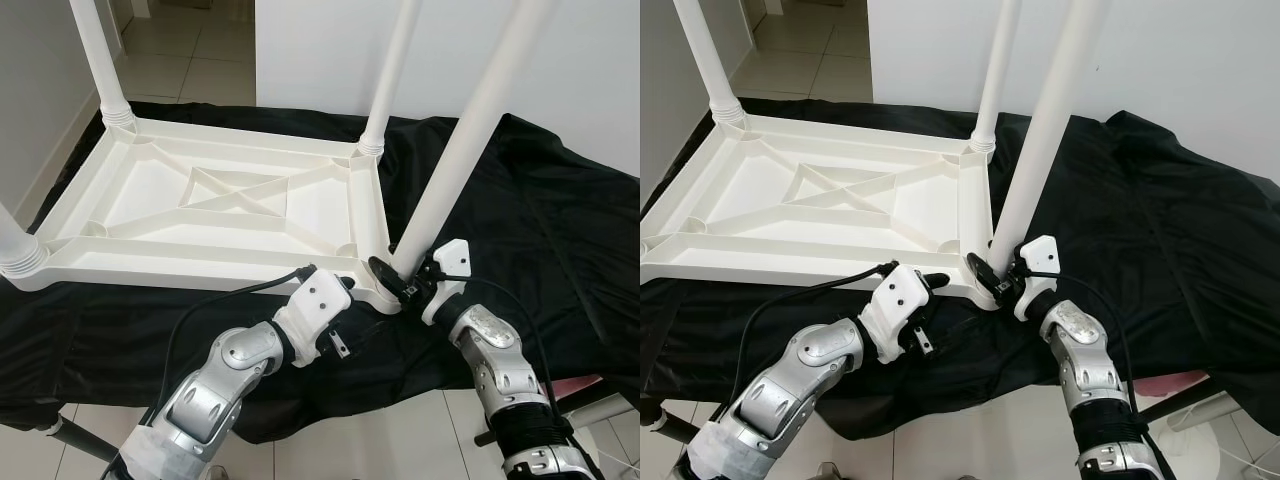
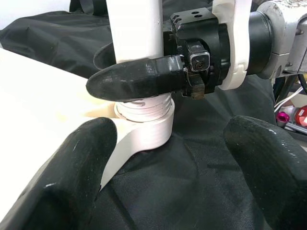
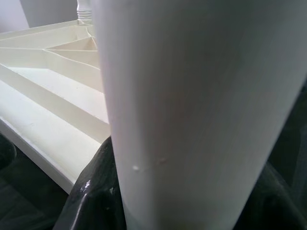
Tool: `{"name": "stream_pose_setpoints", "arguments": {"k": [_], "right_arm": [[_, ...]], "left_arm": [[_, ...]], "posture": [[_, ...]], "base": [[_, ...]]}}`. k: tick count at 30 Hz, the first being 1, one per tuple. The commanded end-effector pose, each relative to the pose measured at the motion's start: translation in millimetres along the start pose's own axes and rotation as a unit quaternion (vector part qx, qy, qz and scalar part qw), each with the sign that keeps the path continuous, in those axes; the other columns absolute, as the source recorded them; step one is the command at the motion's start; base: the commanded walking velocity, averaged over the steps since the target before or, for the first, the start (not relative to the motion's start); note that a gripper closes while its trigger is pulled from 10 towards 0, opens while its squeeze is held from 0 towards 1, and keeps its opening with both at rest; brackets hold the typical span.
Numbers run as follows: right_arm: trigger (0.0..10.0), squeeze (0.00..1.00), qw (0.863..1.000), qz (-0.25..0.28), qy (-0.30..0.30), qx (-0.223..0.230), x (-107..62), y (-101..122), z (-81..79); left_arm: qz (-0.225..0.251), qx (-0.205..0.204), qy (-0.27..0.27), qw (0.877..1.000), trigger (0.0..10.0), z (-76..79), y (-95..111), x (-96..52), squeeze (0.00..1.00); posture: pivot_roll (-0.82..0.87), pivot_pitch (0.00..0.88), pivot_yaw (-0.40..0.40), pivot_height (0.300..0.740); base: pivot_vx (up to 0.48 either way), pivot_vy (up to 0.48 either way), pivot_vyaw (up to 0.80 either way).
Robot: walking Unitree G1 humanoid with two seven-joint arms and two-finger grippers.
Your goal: Building children table
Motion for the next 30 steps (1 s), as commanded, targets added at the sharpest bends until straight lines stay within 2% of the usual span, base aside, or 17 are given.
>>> {"name": "stream_pose_setpoints", "arguments": {"k": [1,5,6,10,12,17,19,21,22,23,30], "right_arm": [[10.0,0.0,0.999,-0.024,-0.039,-0.006,-4.1,-9.8,6.7],[10.0,0.0,0.997,-0.018,-0.07,0.006,-4.5,-9.1,9.3],[10.0,0.0,0.995,-0.012,-0.101,0.016,-4.9,-8.3,11.5],[10.0,0.0,0.989,0.002,-0.147,0.029,-4.3,-4.9,12.3],[10.0,0.0,0.989,0.002,-0.147,0.029,-4.3,-4.9,12.3],[10.0,0.0,0.973,0.029,-0.223,0.05,-4.0,-7.8,0.4],[10.0,0.0,0.971,0.033,-0.233,0.05,-3.9,-6.9,-1.6],[10.0,0.0,0.959,0.048,-0.275,0.055,-5.3,-4.5,-6.1],[10.0,0.0,0.959,0.048,-0.275,0.055,-5.3,-4.5,-6.1],[10.0,0.0,0.948,0.055,-0.308,0.062,-5.5,-4.8,-11.0],[10.0,0.0,0.949,0.053,-0.303,0.071,-0.2,-5.0,-19.3]], "left_arm": [[0.009,0.004,-0.032,0.999,10.0,8.7,2.3,2.5,0.0],[0.009,0.004,-0.032,0.999,10.0,8.5,2.2,2.7,0.0],[0.009,0.004,-0.033,0.999,10.0,9.0,2.3,2.8,0.0],[0.009,0.004,-0.033,0.999,10.0,8.8,2.3,2.8,0.0],[0.009,0.004,-0.033,0.999,10.0,8.8,2.3,2.8,0.0],[0.009,0.005,-0.032,0.999,10.0,8.6,2.3,3.1,0.0],[0.009,0.005,-0.032,0.999,10.0,8.3,2.2,3.1,0.0],[0.008,0.005,-0.03,0.999,10.0,7.5,2.4,2.8,0.0],[0.008,0.005,-0.03,0.999,10.0,7.5,2.4,2.8,0.0],[0.007,0.005,-0.029,1.0,10.0,7.2,1.9,2.2,0.0],[0.007,0.005,-0.027,1.0,10.0,6.7,1.9,2.3,0.0]], "posture": [[0.02,0.041,-0.098,0.74],[0.02,0.041,-0.098,0.74],[0.02,0.04,-0.099,0.74],[0.02,0.041,-0.1,0.74],[0.02,0.041,-0.1,0.74],[0.02,0.039,-0.102,0.74],[0.02,0.039,-0.102,0.74],[0.03,0.04,-0.106,0.74],[0.03,0.04,-0.106,0.74],[0.03,0.041,-0.107,0.74],[0.03,0.042,-0.105,0.74]], "base": [[0.0,0.0,0.0],[0.0,0.0,0.0],[0.0,0.0,0.0],[0.0,0.0,0.0],[0.0,0.0,0.0],[0.0,0.0,0.0],[0.0,0.0,0.0],[0.0,0.0,0.0],[0.0,0.0,0.0],[0.0,0.0,0.0],[0.0,0.0,0.0]]}}
Point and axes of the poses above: a point about 5 cm out from each wrist's last joint towards the gripper, its own x axis pointing out of the wrist towards the gripper, its own y axis along the axis of the wrist's last joint, z = x × y, the point moved 4 cm from there along x, pointing out of the wrist towards the gripper, and after that the axes turned 14 degrees about x, right-handed, at the moved point
